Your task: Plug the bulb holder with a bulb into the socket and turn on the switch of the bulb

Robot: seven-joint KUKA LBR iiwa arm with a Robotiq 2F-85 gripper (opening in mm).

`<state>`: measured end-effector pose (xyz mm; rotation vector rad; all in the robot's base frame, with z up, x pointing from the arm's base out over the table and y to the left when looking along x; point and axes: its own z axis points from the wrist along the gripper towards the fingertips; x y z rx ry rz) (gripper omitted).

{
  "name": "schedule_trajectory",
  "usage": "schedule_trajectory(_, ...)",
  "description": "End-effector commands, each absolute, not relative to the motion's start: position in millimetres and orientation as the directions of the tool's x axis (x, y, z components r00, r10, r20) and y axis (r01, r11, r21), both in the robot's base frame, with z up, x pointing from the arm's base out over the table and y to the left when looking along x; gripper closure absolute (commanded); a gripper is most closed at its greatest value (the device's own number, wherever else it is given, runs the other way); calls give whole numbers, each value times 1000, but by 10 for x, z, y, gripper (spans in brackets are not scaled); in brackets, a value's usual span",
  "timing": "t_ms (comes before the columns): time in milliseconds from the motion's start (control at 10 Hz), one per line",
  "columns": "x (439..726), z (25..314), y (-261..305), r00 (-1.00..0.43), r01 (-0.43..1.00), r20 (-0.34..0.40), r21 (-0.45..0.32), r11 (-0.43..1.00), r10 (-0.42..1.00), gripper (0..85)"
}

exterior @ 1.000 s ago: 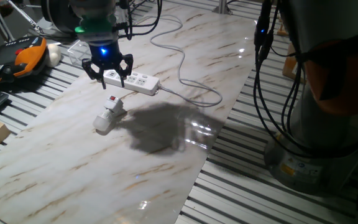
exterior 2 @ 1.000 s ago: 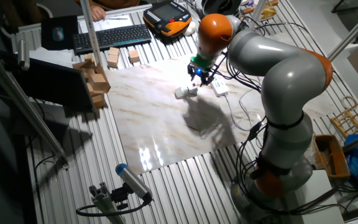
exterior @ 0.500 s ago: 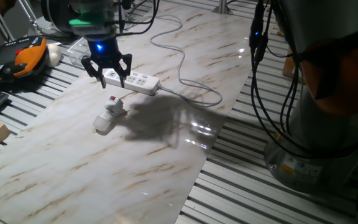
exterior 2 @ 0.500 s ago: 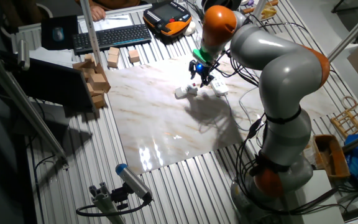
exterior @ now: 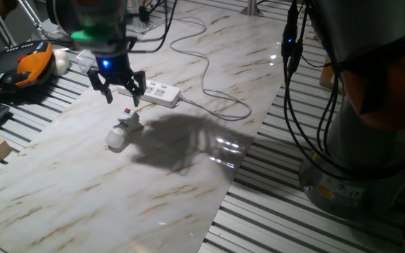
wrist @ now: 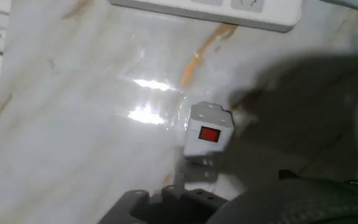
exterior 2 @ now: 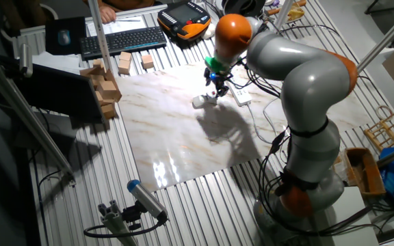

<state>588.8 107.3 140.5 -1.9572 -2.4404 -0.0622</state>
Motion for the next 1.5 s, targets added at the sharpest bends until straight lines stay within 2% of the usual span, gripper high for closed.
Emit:
schedule_trajectory(0,5916,1349,1087,79,996,26,31,-80,997,170)
schedule_trajectory(200,5995,1206,1120,84,995,-38,61,-81,996,170)
schedule_trajectory(300,6029,1152,1080,70,996,-46,65,-67,996,170)
schedule_trajectory(800,6071,1043,957,74,994,-68,81,-69,995,170)
schedule_trajectory(1400,6105,839,871,30,995,-54,92,-25,998,170)
